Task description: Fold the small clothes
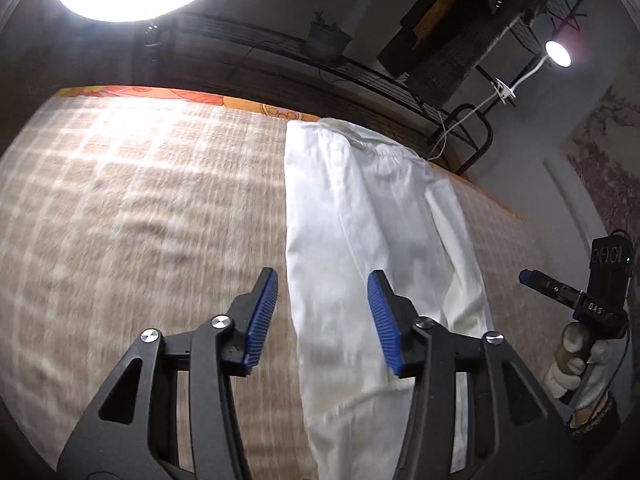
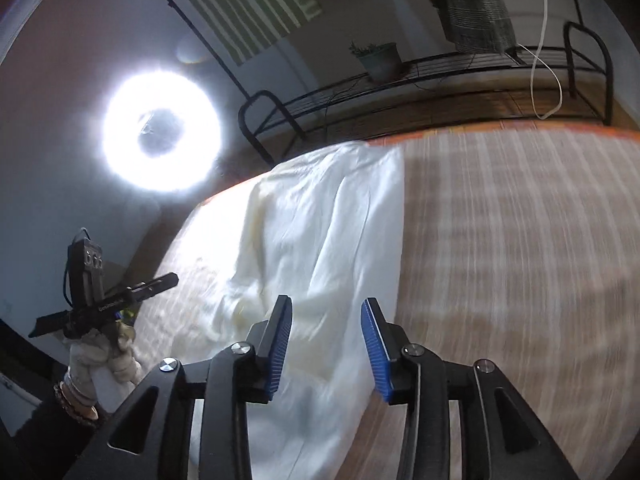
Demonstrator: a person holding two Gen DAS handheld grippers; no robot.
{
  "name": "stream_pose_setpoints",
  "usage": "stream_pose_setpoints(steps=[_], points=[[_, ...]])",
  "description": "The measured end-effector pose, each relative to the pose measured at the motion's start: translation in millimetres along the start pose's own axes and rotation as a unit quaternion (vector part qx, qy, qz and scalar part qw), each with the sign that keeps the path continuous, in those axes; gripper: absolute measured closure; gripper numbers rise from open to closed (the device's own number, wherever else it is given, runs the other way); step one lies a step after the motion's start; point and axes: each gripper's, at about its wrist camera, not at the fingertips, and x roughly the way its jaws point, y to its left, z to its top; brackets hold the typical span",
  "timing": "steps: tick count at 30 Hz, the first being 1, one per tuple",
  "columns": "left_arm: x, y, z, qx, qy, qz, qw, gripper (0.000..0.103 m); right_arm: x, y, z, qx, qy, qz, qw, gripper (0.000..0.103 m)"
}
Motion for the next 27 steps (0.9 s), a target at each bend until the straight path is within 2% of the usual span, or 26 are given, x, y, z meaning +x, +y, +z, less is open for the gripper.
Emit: stream_pose_setpoints(steps=[5, 8, 10, 15, 16, 17, 19, 22, 24, 27], points=[[44.2, 14.3, 46.2, -0.004, 0.004, 0.005, 1.0, 0.055, 38.6, -28.8, 47.0, 0.018, -0.001, -0.001, 1.0, 0.063], [68.8, 20.3, 60.9, 0.001, 0.012, 0.006, 0.9999, 0.055, 65.8, -53.4, 71.5, 0.046, -0.003, 0.014, 0.999, 0.059], [84.4, 23.1, 66.7, 0.004, 0.02, 0.0, 0.9998, 0.055, 79.9, -64.0, 79.8, 0.055, -0.001, 0.014, 0.998, 0.059], [108.8, 25.1, 76.0, 0.0, 0.019, -0.021, 0.9996, 0.055, 113.1, -79.9, 94.3, 0.072, 0.002, 0.045, 0.996, 0.06], [110.8, 24.6, 77.2, 0.003, 0.015, -0.021, 0.9997, 0.055, 117.0, -80.6, 95.6, 0.073, 0.004, 0.053, 0.996, 0.073], [110.9, 23.7, 77.6, 0.007, 0.013, -0.021, 0.9997, 0.055, 120.6, -79.2, 96.2, 0.07, 0.006, 0.065, 0.995, 0.091], [110.1, 22.4, 77.7, 0.011, 0.009, -0.016, 0.9998, 0.055, 120.0, -74.1, 94.0, 0.06, 0.009, 0.062, 0.996, 0.103], [116.8, 20.8, 81.5, 0.012, 0.01, -0.008, 0.9999, 0.055, 109.1, -73.9, 95.2, 0.048, -0.008, 0.033, 0.998, 0.103], [117.6, 18.4, 82.1, 0.016, 0.008, -0.006, 0.9998, 0.055, 106.0, -87.1, 95.4, 0.071, -0.014, 0.011, 0.997, 0.103], [120.9, 16.2, 87.0, 0.014, 0.01, -0.01, 0.9998, 0.055, 109.0, -87.1, 94.2, 0.064, -0.006, 0.025, 0.998, 0.103]])
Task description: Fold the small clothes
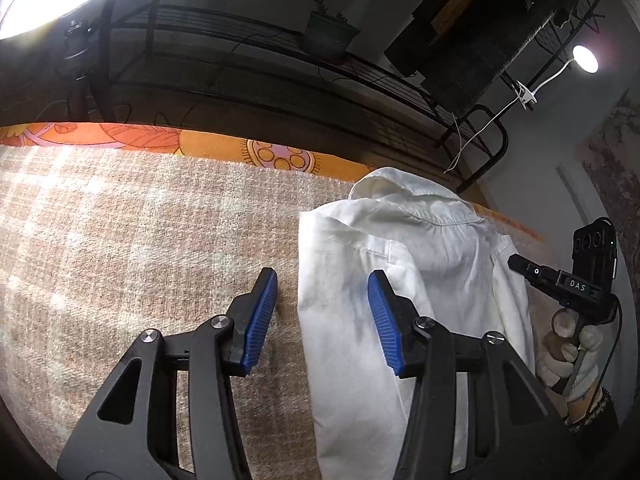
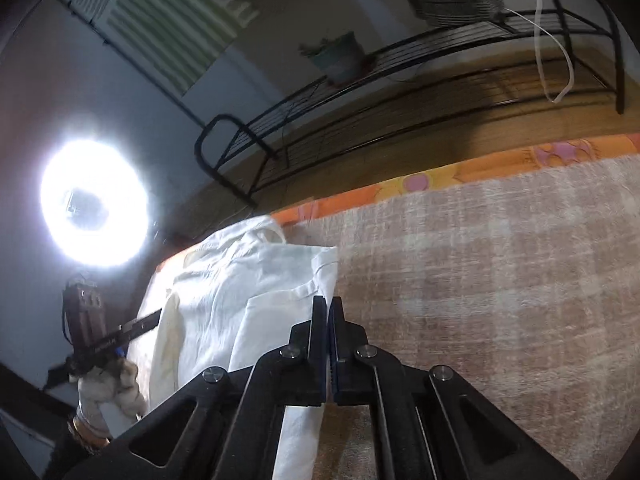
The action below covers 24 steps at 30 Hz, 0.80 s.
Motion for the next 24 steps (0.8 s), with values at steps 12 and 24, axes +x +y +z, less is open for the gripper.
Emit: stream_pose_setpoints(steps=[12, 24], points=[[11.5, -12.6, 19.6, 0.001, -0.013, -0.019, 0.9997, 0.1, 17.8, 3.9, 17.6, -0.003, 0.03, 0.005, 1.0, 0.103], [-77.0, -60.0, 8.1, 0.062, -0.078, -0.011, 0.995, 0.102, -51.2, 60.8, 19.2, -0.07, -0.027, -0.01, 0.997, 0.103]])
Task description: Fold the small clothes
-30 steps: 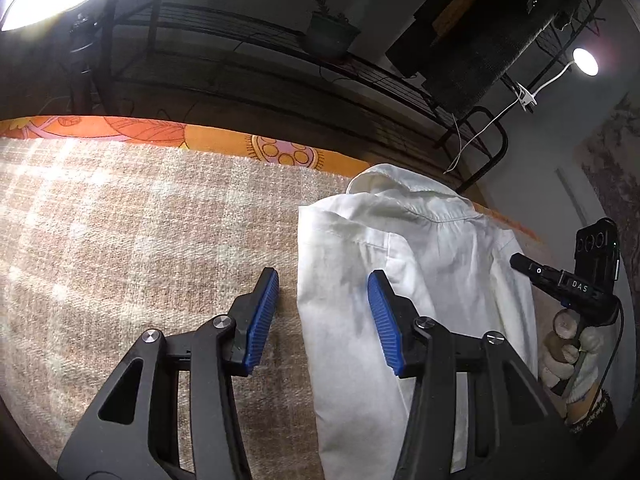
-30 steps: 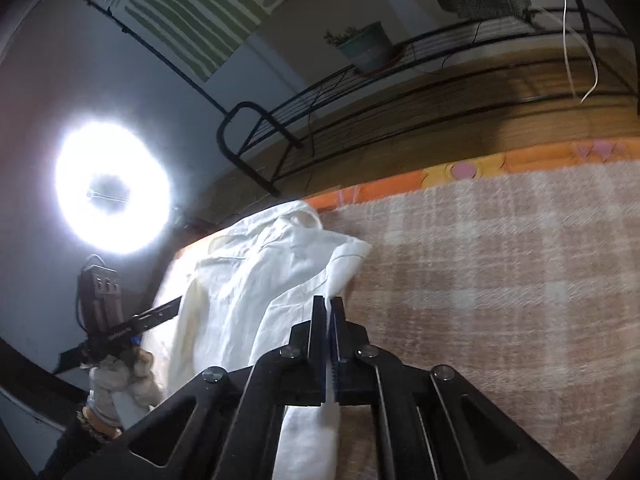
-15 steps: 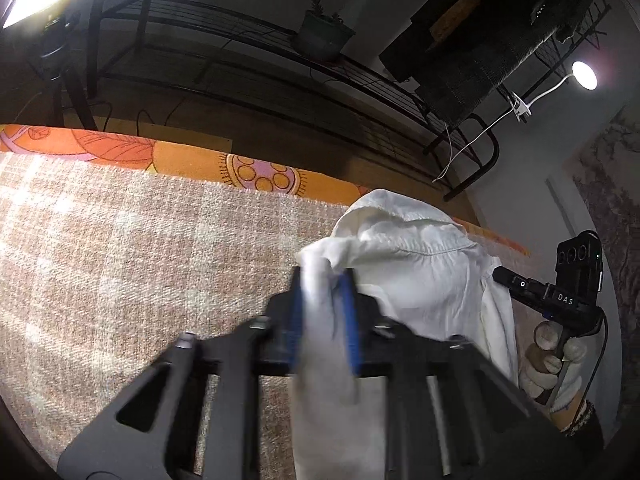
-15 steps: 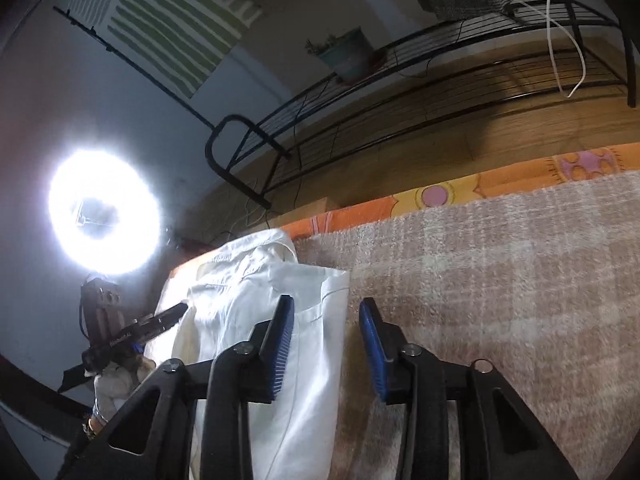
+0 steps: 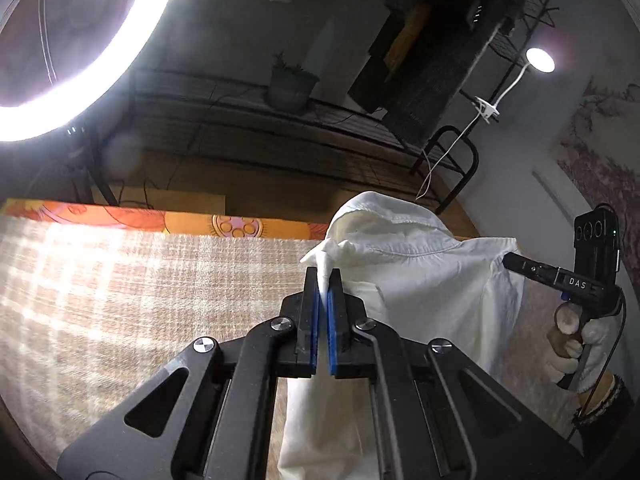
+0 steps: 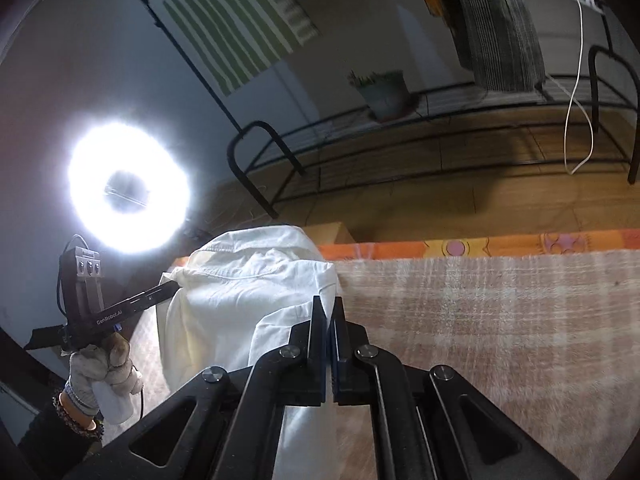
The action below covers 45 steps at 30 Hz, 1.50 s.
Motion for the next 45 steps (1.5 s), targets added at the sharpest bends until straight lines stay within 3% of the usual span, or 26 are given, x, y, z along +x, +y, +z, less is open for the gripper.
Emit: stream_pose_setpoints(steps=[9, 20, 28, 35, 39, 41, 45], points=[[-94.7, -33.6, -33.3, 0.025, -0.029, 0.004, 0.9993, 0.102, -72.2, 50.0, -23.5, -0.01, -0.016, 0.011, 1.0, 0.103], [-178.4, -60.2, -139.3, 0.029, -0.013, 0.015, 0.9994, 0.102, -148.1, 101.2, -120.4, -0.026, -0.002, -0.005, 1.0, 0.103], [-192.6, -69.5, -203.6, 0.048, 0.009, 0.043, 0.9979, 0.102, -168.4, 122.0, -190.0, -0.033, 0.015, -0.039, 0.999, 0.103], [-196.0, -65.1, -242.5, 0.067, 0.042, 0.057, 0.9952, 0.102, -169.4, 139.3, -235.8, -0.076, 0.034, -0.083, 0.993, 0.103], [-211.3, -61.5, -253.3, 0.075, 0.054, 0.058, 0.994, 0.102, -174.7, 149.5, -252.9, -0.102, 0.047, -0.093, 0.989, 0.093], [-227.8, -59.9, -259.9, 0.074, 0.052, 0.047, 0.9948, 0.102, -181.6, 149.0, -261.1, -0.101, 0.049, -0.092, 0.989, 0.082], [-241.9, -48.4, -259.1, 0.045, 0.047, 0.033, 0.9973, 0.099, -205.2, 141.7, -270.8, -0.078, 0.038, -0.08, 0.993, 0.077]])
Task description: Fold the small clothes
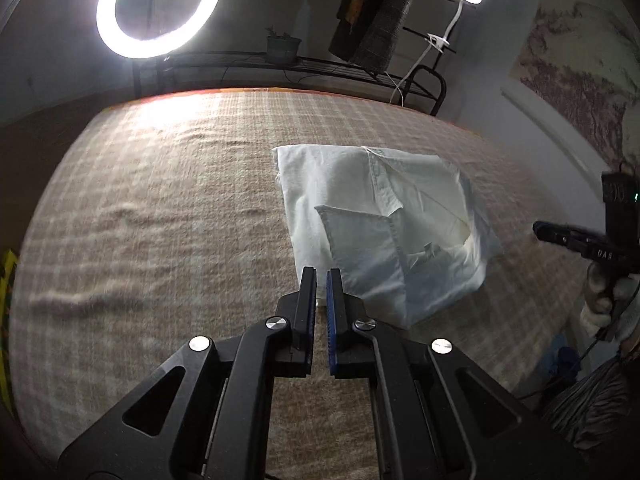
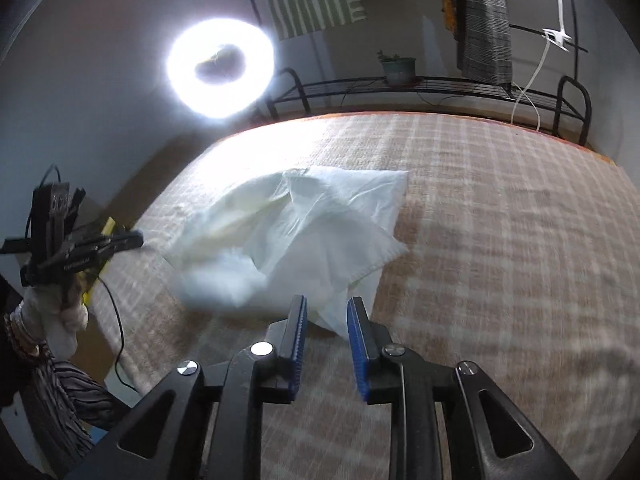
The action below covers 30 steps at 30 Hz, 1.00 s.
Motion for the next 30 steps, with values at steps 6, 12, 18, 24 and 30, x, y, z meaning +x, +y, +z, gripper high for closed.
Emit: stream_pose_setpoints(steps=[6, 12, 18, 24, 30], points=[[26.9, 26.8, 7.3, -0.125, 0.014, -0.047, 0.9909, 0.07, 9.9, -29.8, 0.5, 0.114, -0.004, 0.042, 0.993, 0.053], [73.0, 39.3, 4.2, -0.189, 0.055, -0.065, 0.9783, 0.069, 46.5, -45.5, -4.7, 0.187, 0.024, 0.074, 0.979, 0.053], [82.9, 40.8, 4.6, -0.21, 0.063, -0.084, 0.9721, 0.102, 79.9, -56.9, -9.9, 0.23, 0.055, 0.114, 0.965, 0.093], [82.8, 33.7, 2.6, -0.172, 0.071, -0.038, 0.9817, 0.102, 65.0, -50.1, 2.4, 0.212, 0.034, 0.136, 0.967, 0.102], [85.9, 17.8, -3.3, -0.123, 0.076, -0.002, 0.9895, 0.101, 91.7, -36.4, -8.5, 0.164, 0.093, 0.045, 0.981, 0.102]])
